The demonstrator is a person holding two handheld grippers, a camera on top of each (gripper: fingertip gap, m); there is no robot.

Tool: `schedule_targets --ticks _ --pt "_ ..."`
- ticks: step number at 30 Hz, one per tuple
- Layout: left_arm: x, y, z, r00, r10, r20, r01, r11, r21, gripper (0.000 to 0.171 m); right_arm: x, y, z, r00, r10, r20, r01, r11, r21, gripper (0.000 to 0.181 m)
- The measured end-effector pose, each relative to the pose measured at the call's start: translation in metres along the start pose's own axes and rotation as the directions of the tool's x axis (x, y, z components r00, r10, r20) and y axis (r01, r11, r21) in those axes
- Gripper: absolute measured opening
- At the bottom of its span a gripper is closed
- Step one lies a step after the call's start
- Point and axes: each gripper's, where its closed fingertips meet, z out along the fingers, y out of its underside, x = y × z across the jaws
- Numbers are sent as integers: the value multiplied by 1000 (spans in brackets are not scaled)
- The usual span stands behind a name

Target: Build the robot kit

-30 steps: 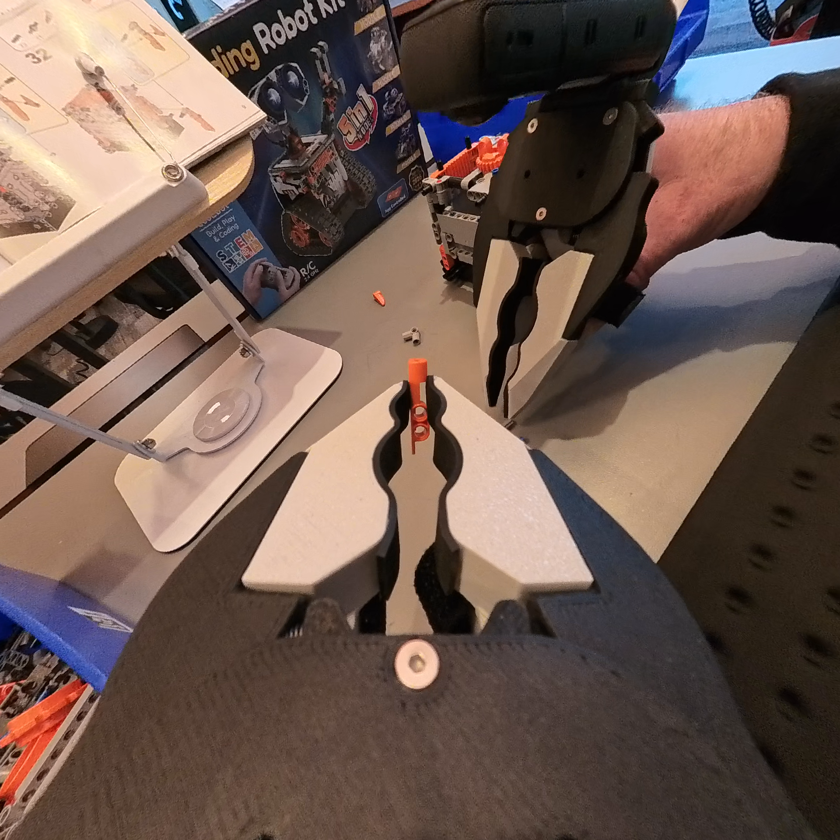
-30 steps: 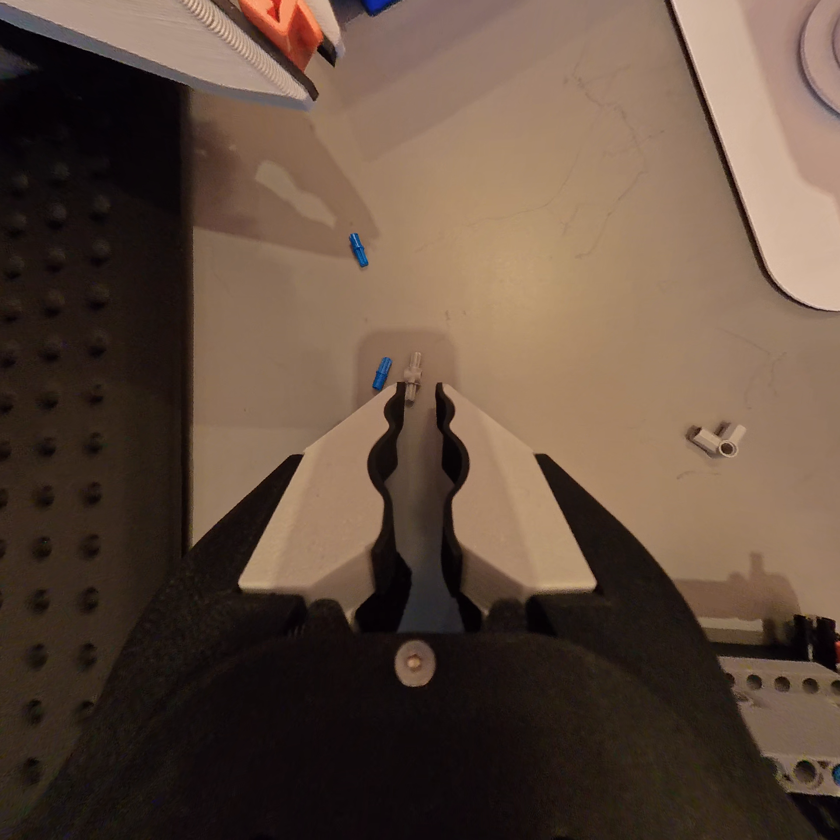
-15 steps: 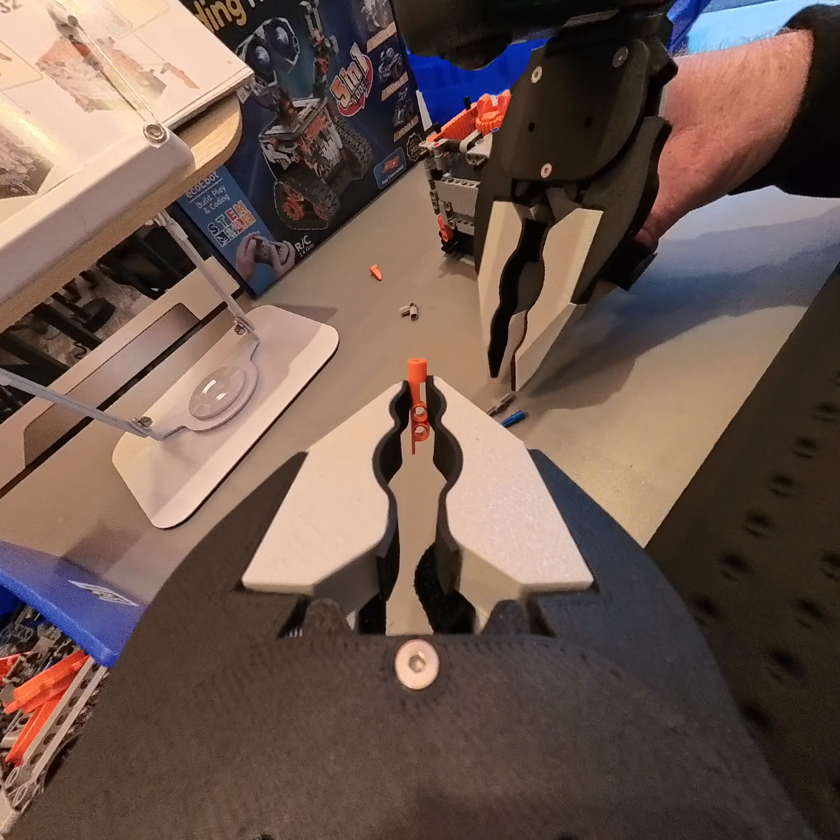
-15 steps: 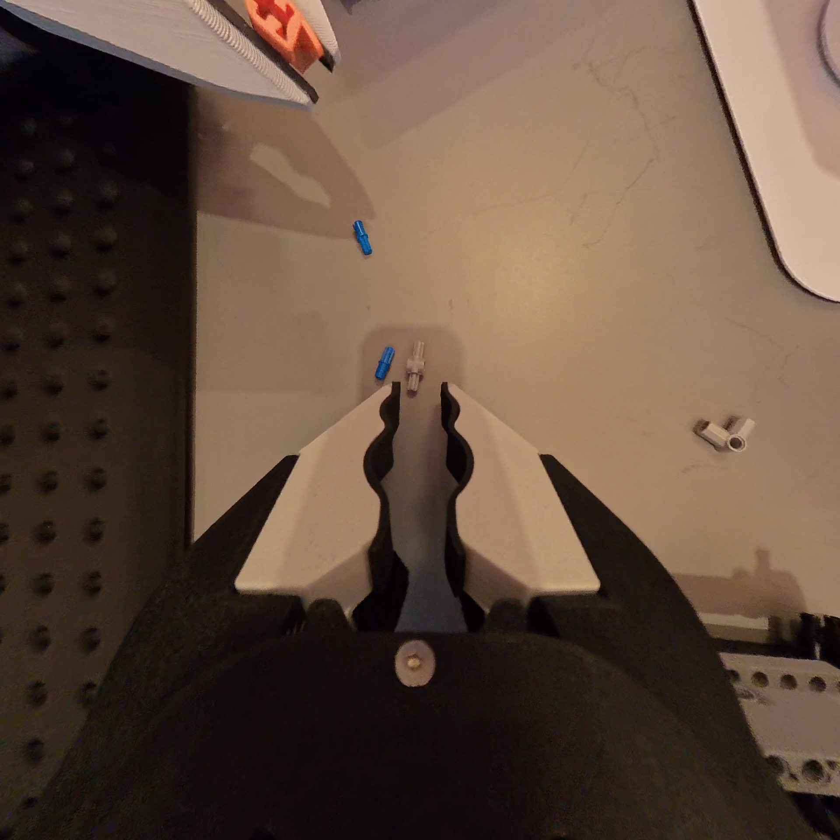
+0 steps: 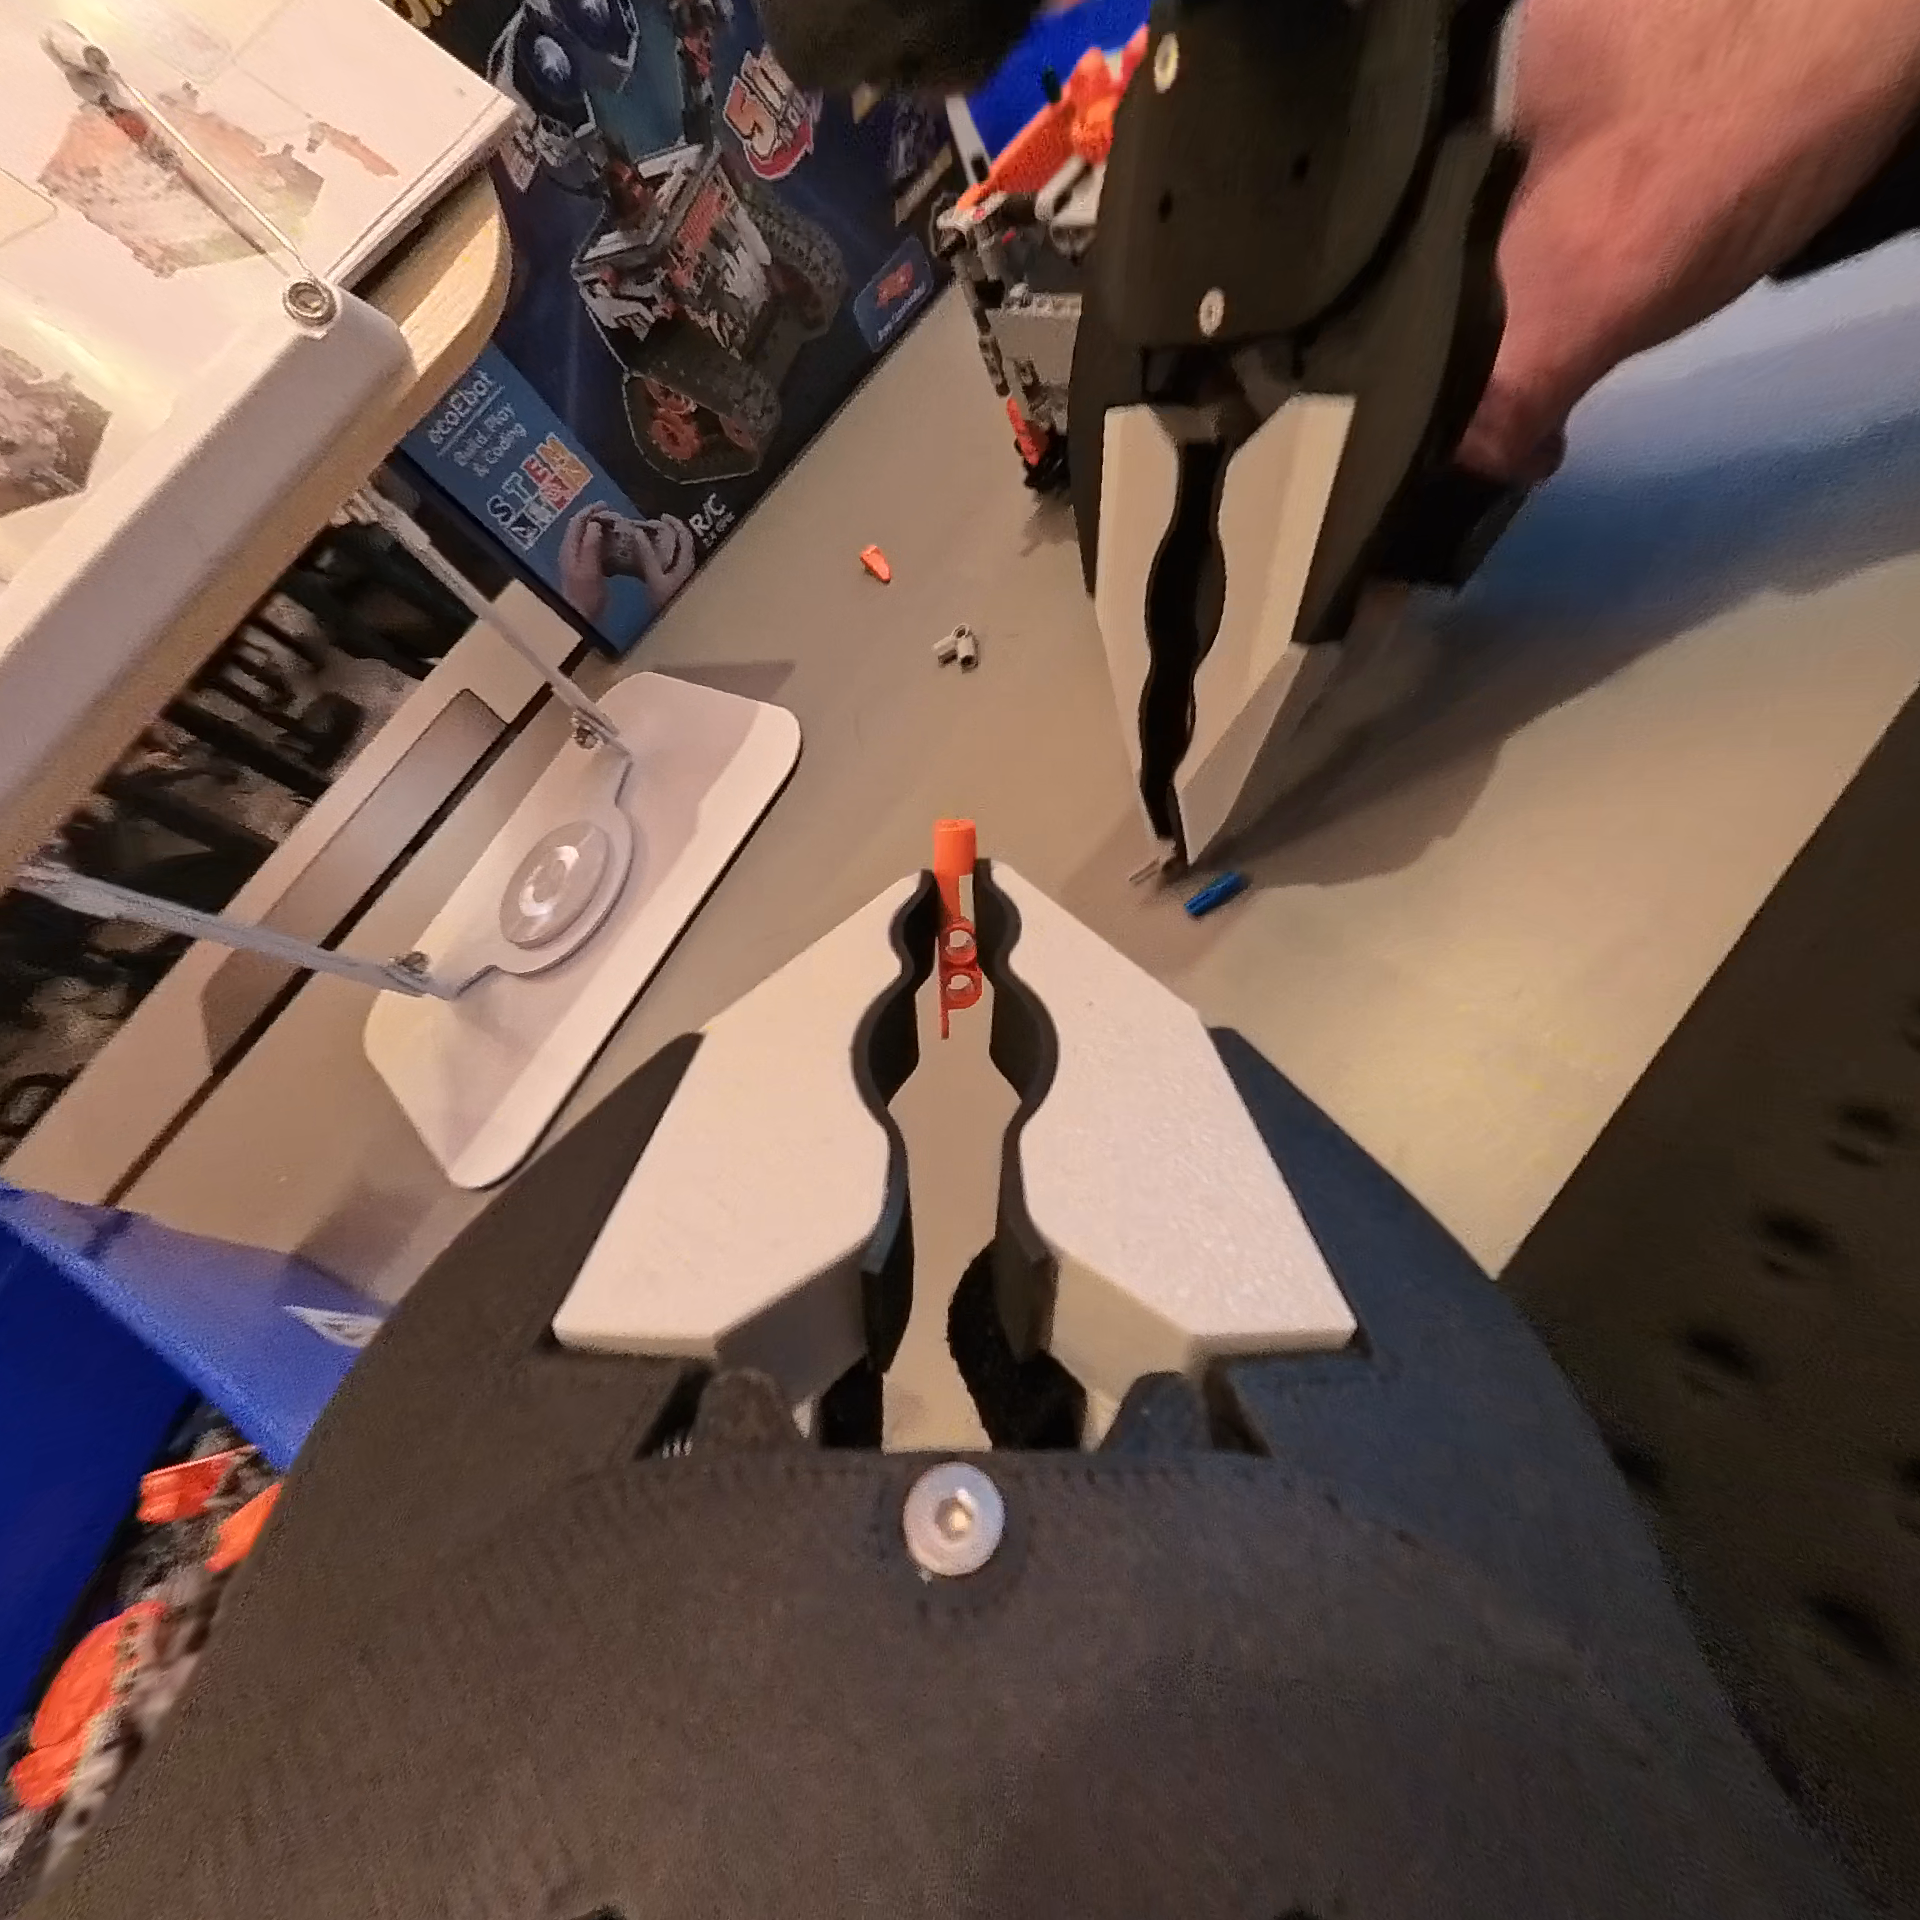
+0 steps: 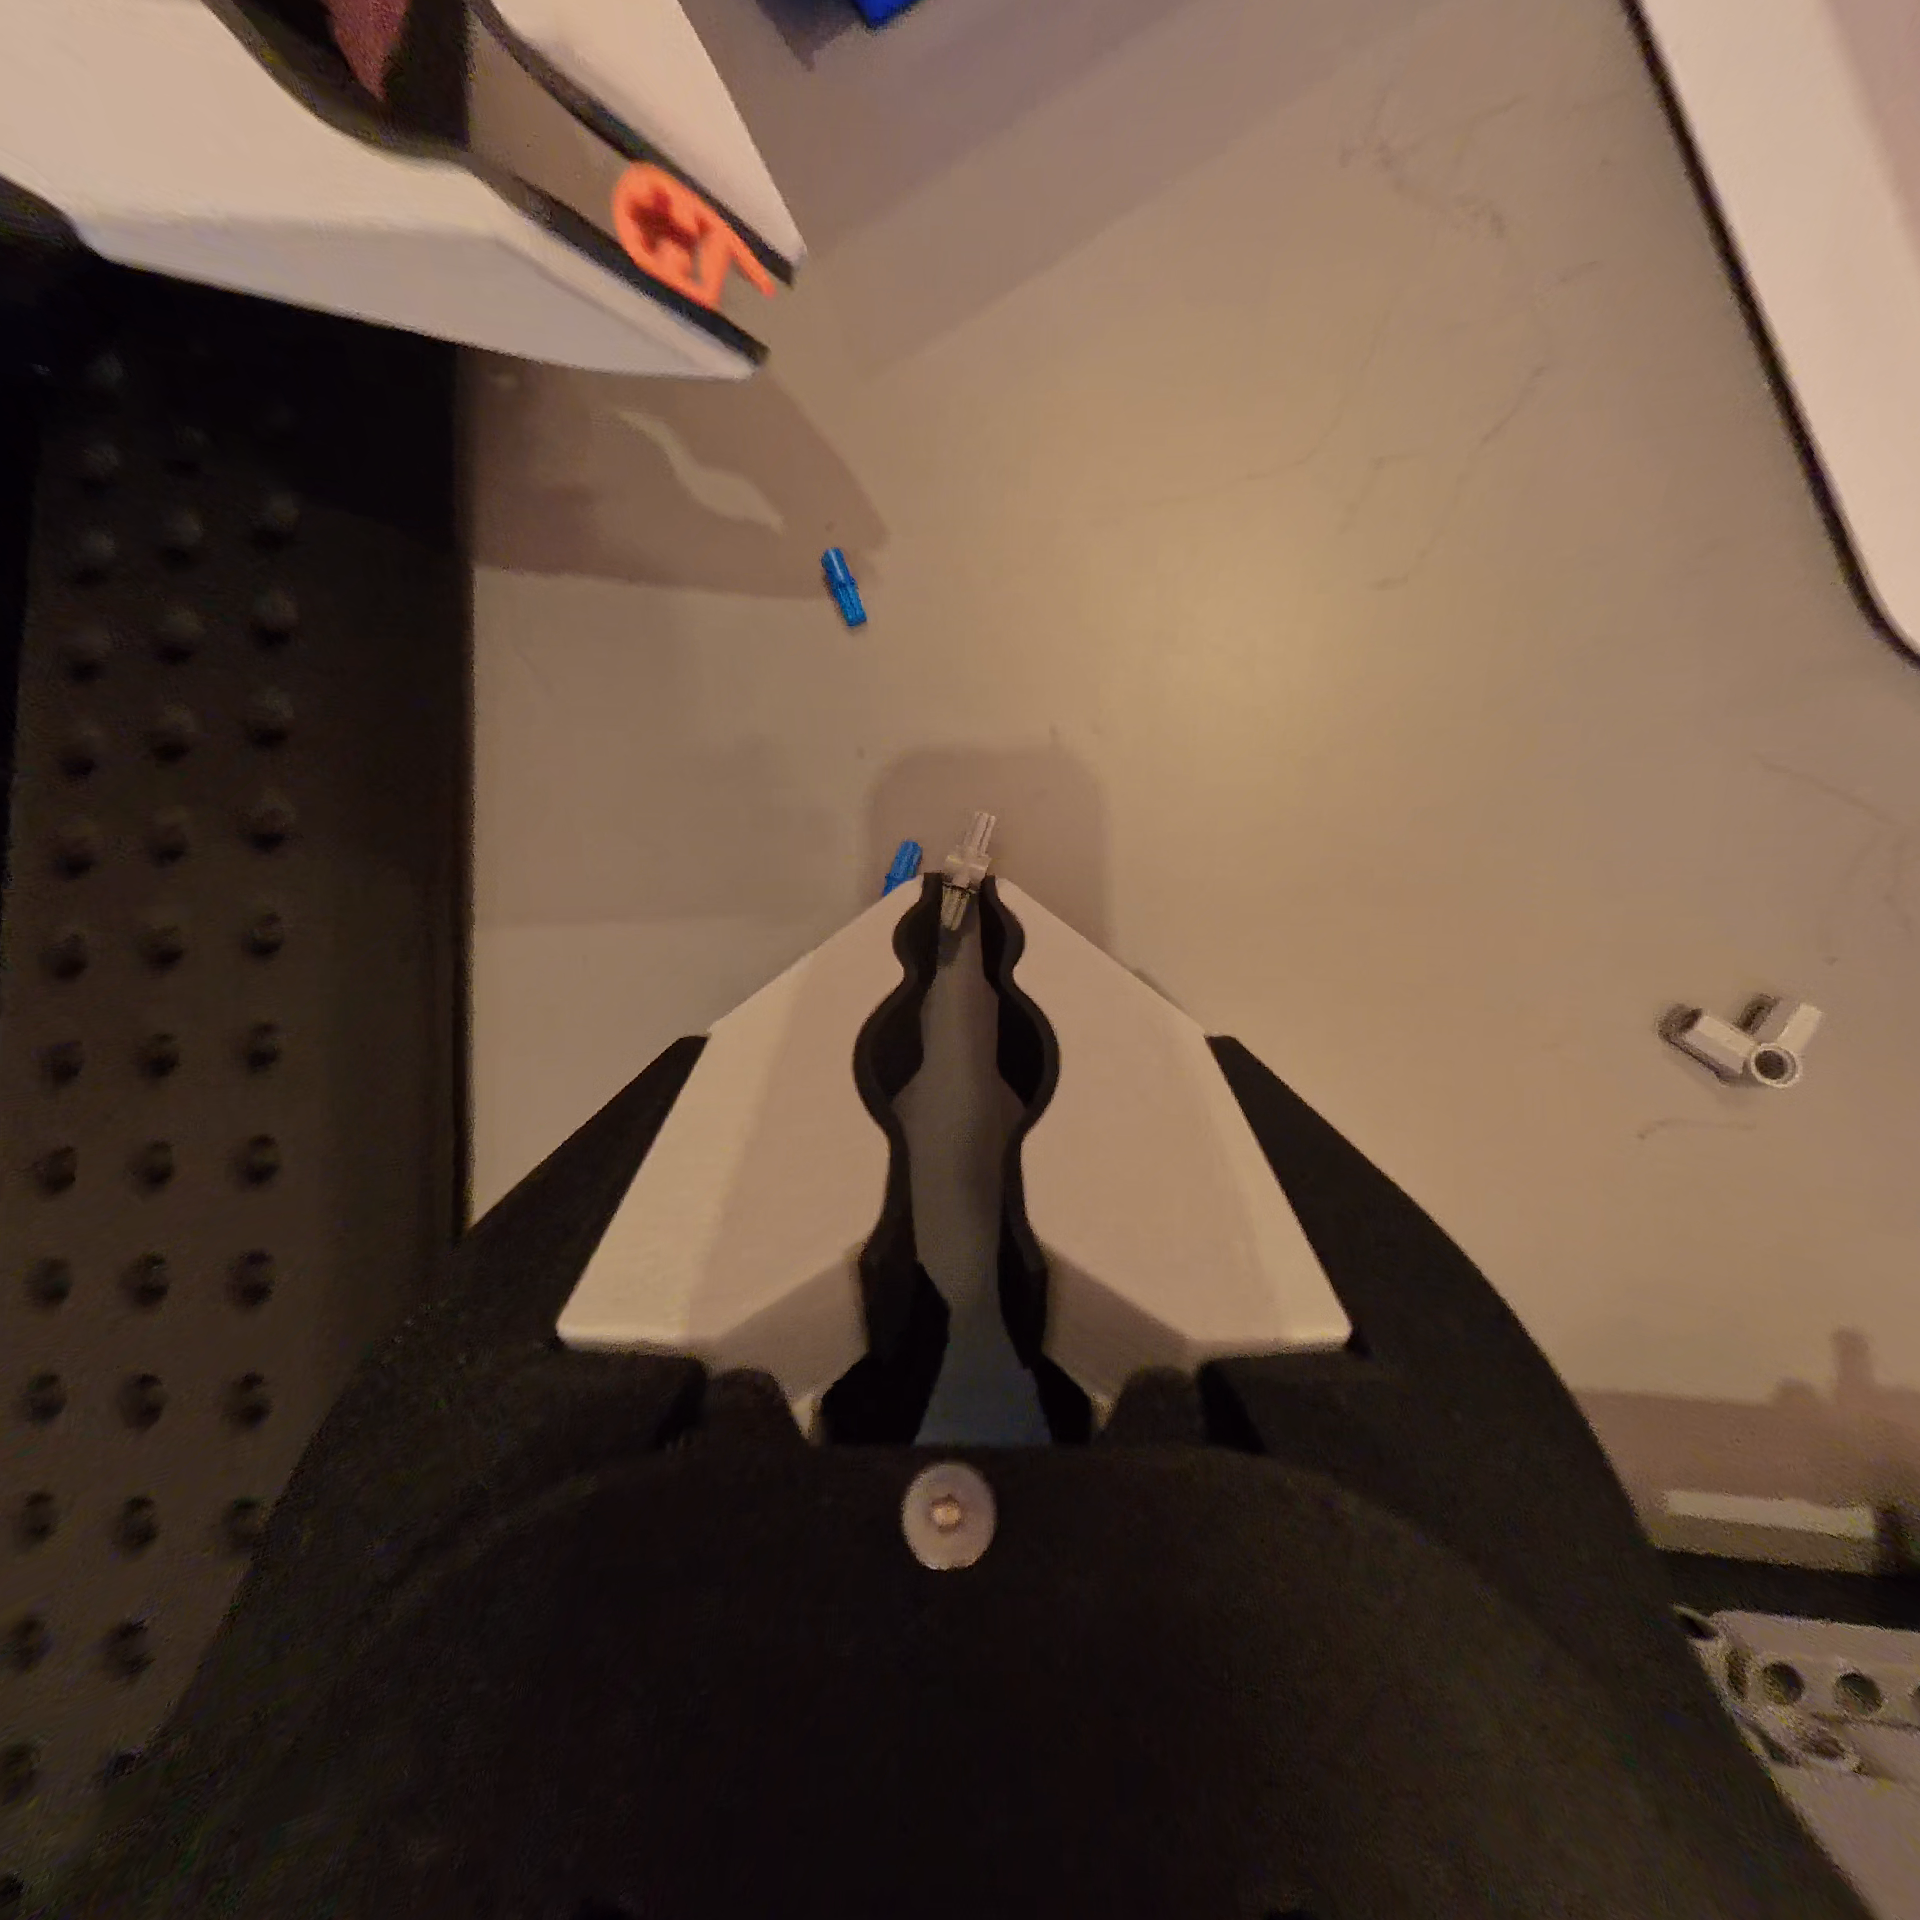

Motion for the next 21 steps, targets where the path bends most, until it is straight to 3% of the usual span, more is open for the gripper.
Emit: schedule_targets --ticks 9,14,21 --pt "15 27 8 957 288 -9 -286 946 -149 5 -30 -31 -25 981 68 181 -92 987 130 4" --pt "27 35 13 919 392 -38 -393 902 -181 5 -48 -37 -21 958 83 273 -114 988 102 4" --pt "48 43 16 839 535 -98 -544 821 -175 4 -49 -24 -8 959 83 272 -92 996 20 4"
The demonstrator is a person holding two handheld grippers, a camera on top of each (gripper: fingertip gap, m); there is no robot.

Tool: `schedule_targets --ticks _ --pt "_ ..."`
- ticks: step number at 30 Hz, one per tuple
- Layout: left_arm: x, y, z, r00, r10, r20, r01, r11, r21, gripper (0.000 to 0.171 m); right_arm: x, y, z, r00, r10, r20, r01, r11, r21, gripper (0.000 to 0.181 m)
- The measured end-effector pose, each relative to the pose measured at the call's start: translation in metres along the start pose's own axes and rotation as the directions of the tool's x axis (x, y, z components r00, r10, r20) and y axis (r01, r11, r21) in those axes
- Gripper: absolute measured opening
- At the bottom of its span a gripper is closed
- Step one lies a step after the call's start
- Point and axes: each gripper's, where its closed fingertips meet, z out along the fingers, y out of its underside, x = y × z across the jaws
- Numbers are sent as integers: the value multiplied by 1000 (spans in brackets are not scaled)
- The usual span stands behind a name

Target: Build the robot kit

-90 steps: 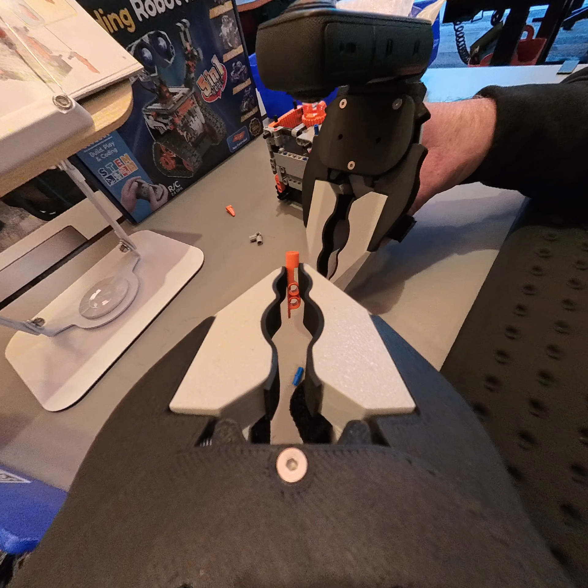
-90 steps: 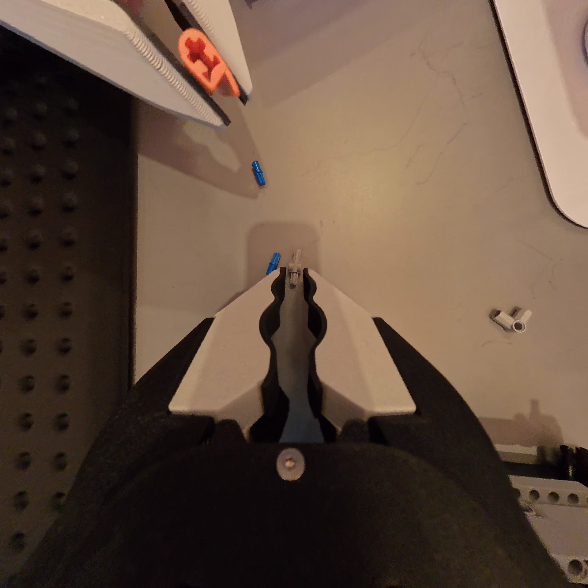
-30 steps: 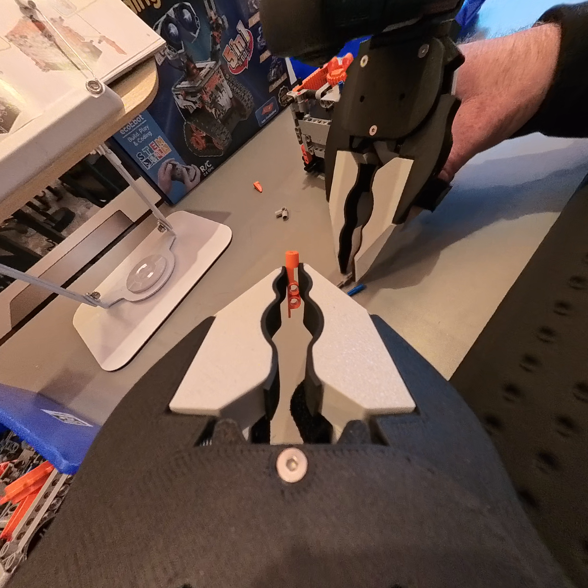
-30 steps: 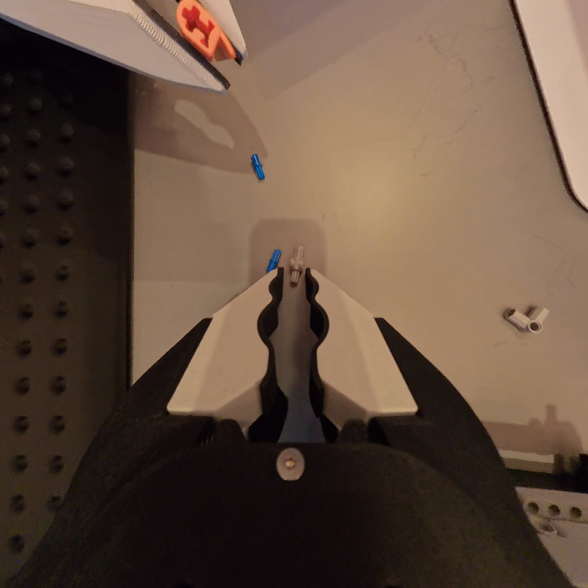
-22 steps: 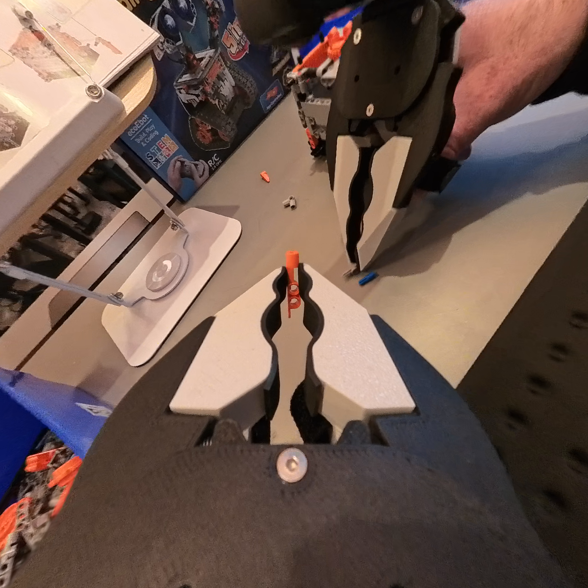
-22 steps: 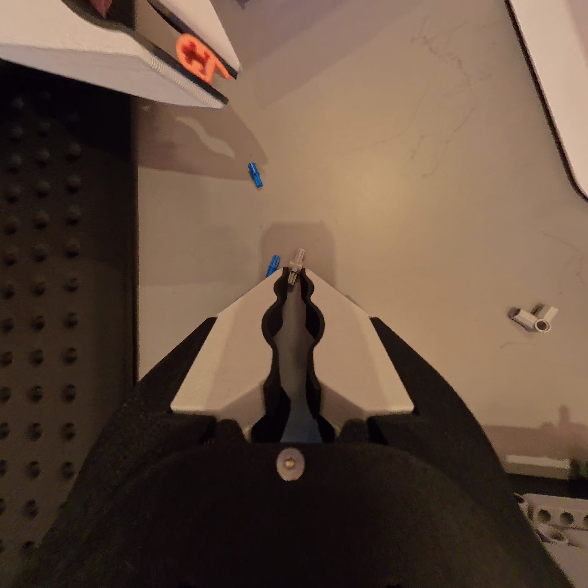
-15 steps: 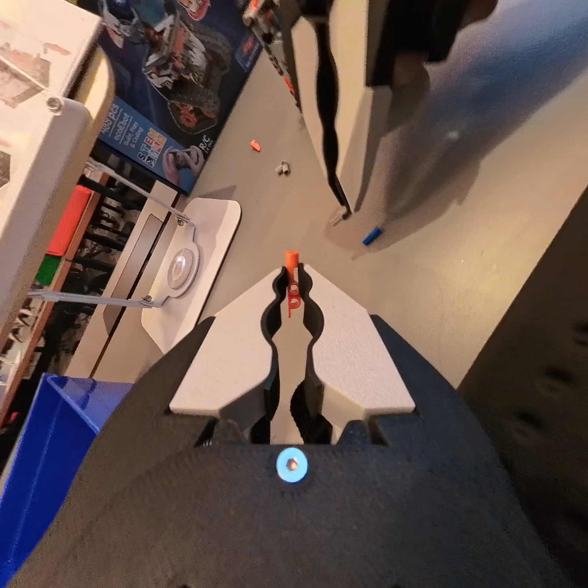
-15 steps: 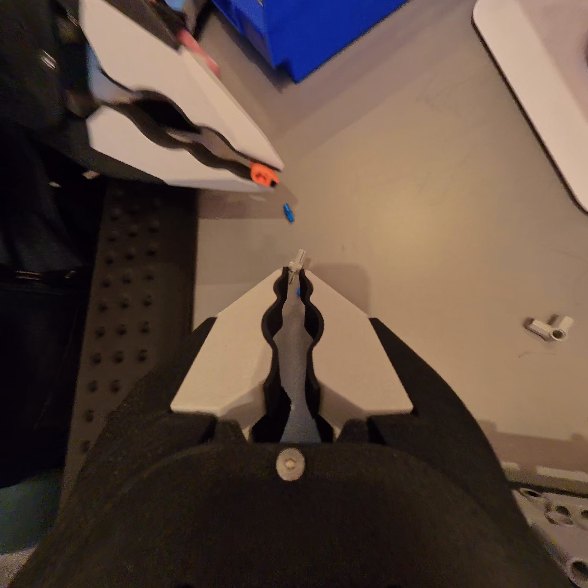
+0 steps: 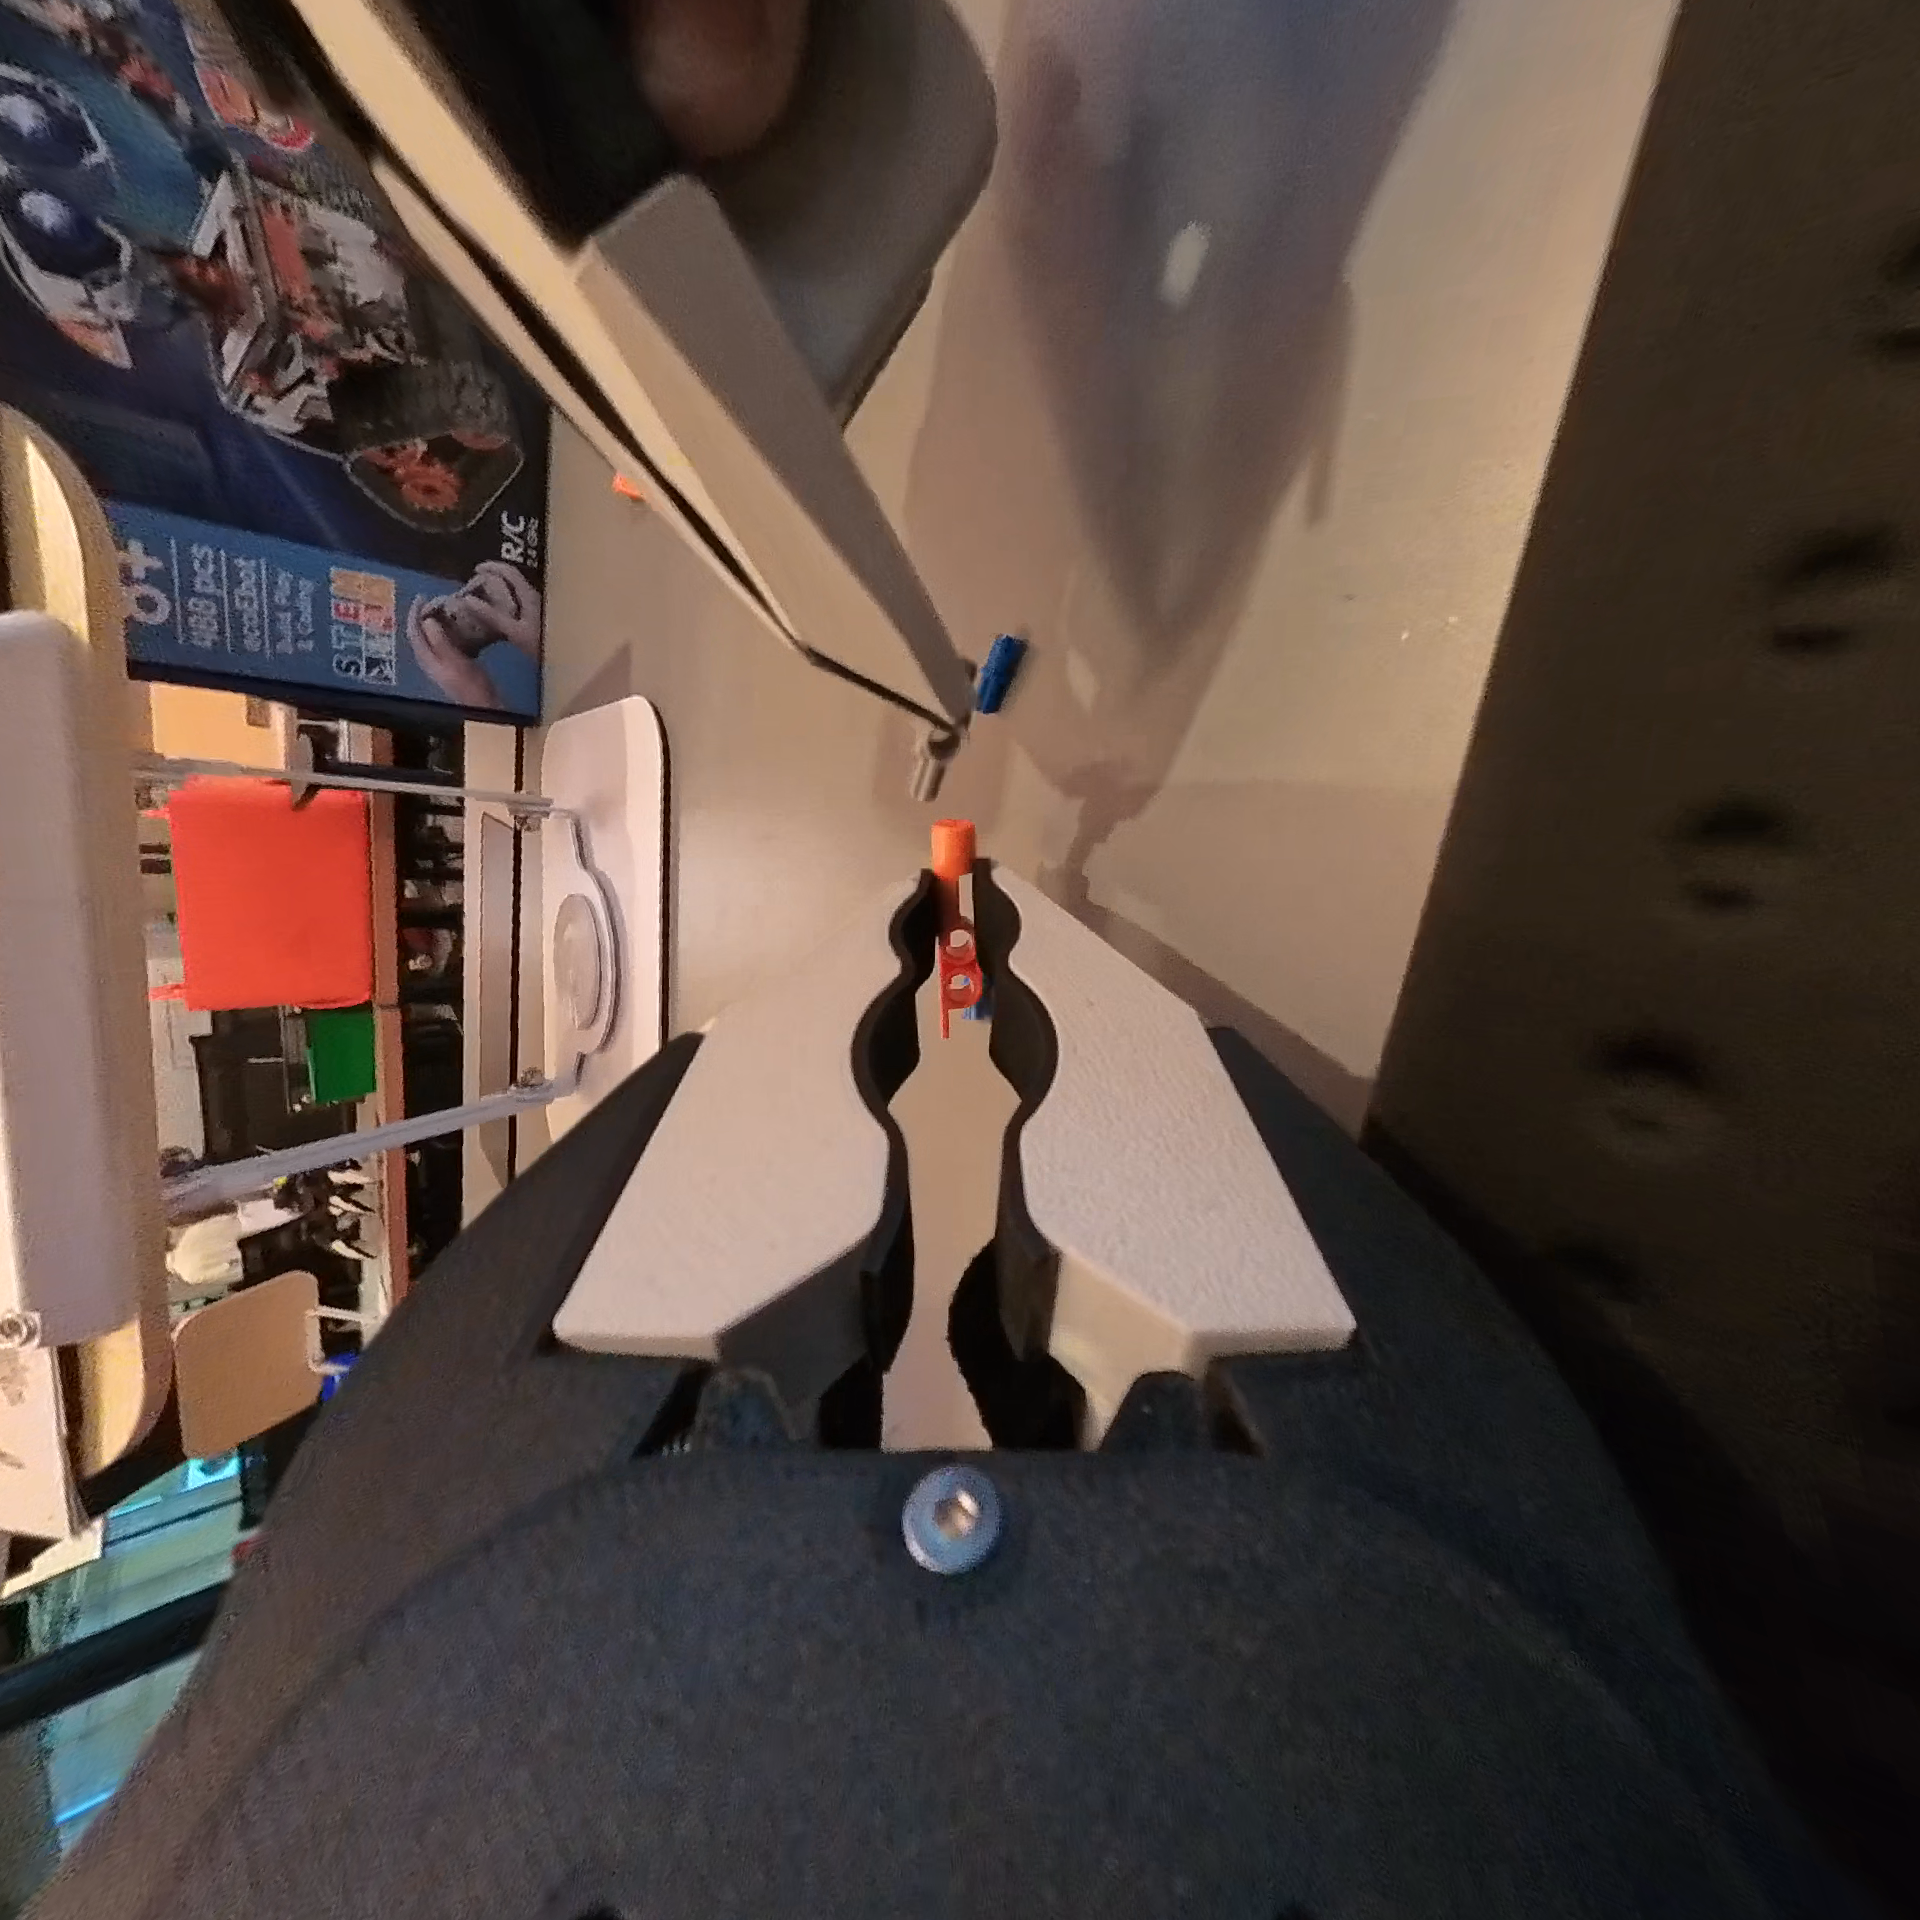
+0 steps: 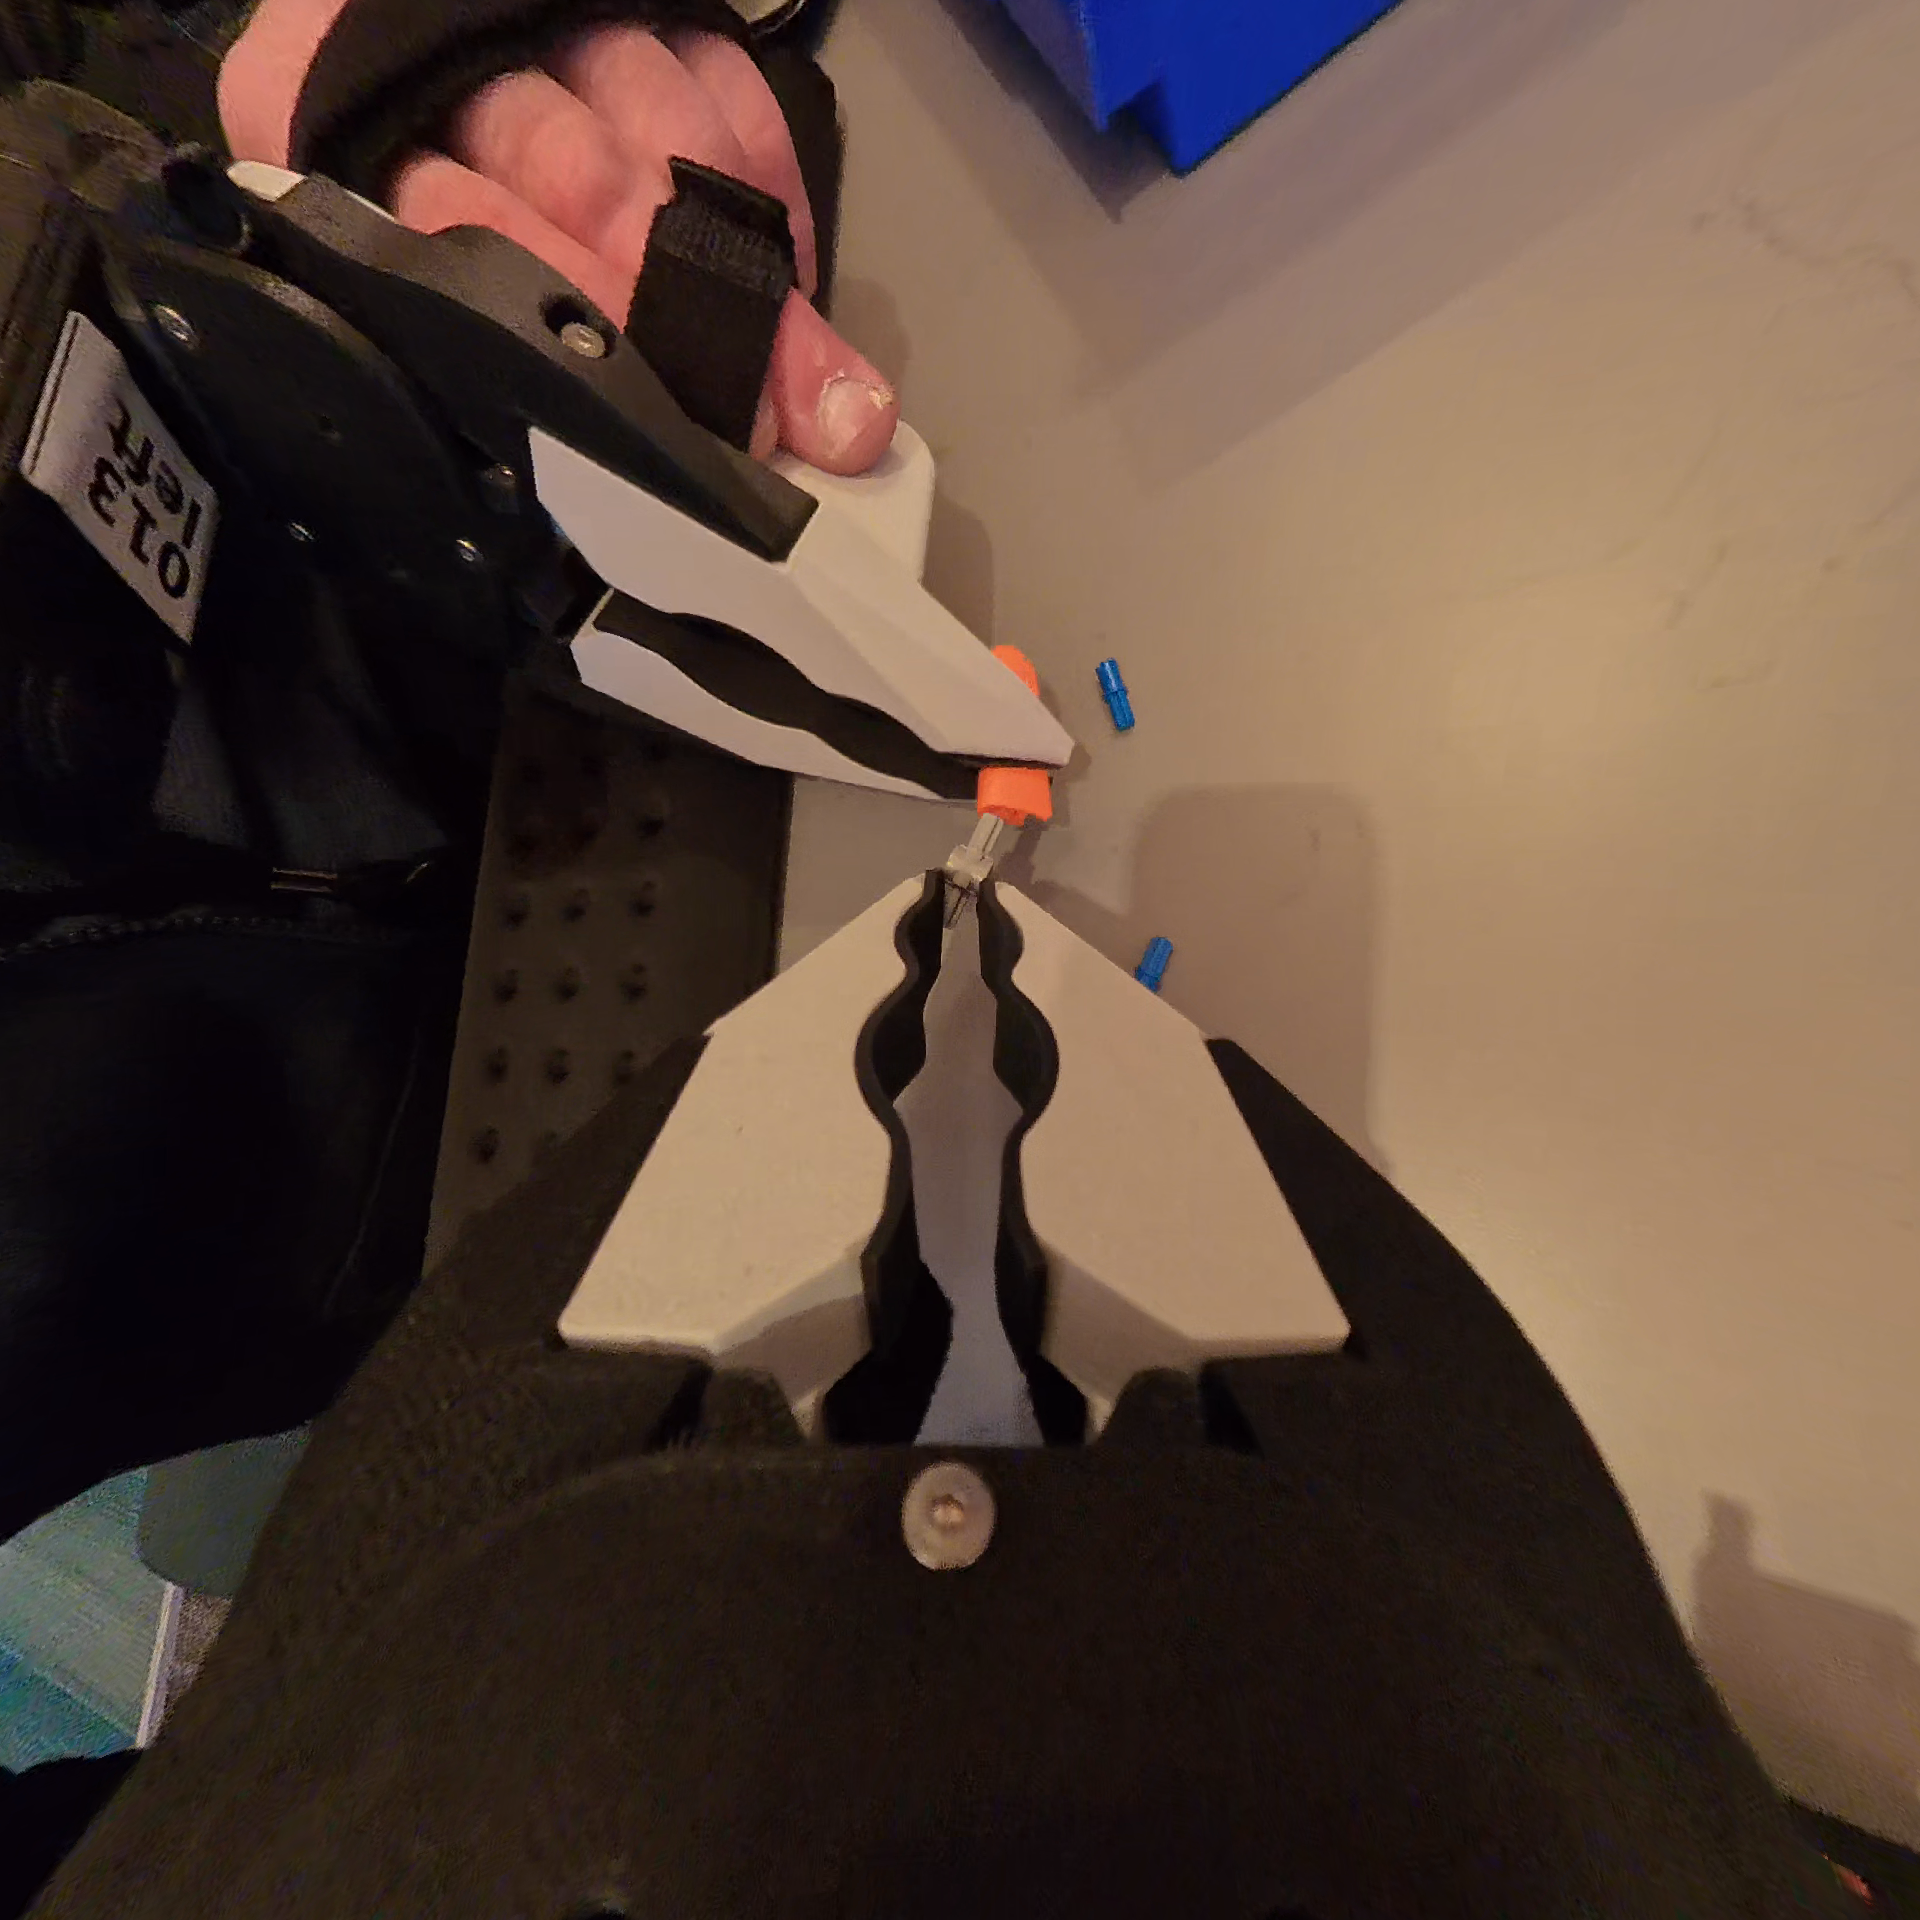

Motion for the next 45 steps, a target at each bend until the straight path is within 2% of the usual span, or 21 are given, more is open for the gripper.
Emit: schedule_targets --ticks 20,45 --pt "16 -12 1 995 98 -21 -98 995 18 4 -6 17 11 996 -75 40 80 990 -120 3" --pt "26 -26 -4 985 174 -4 -173 983 60 4 -17 25 9 986 -93 140 114 981 -155 3"
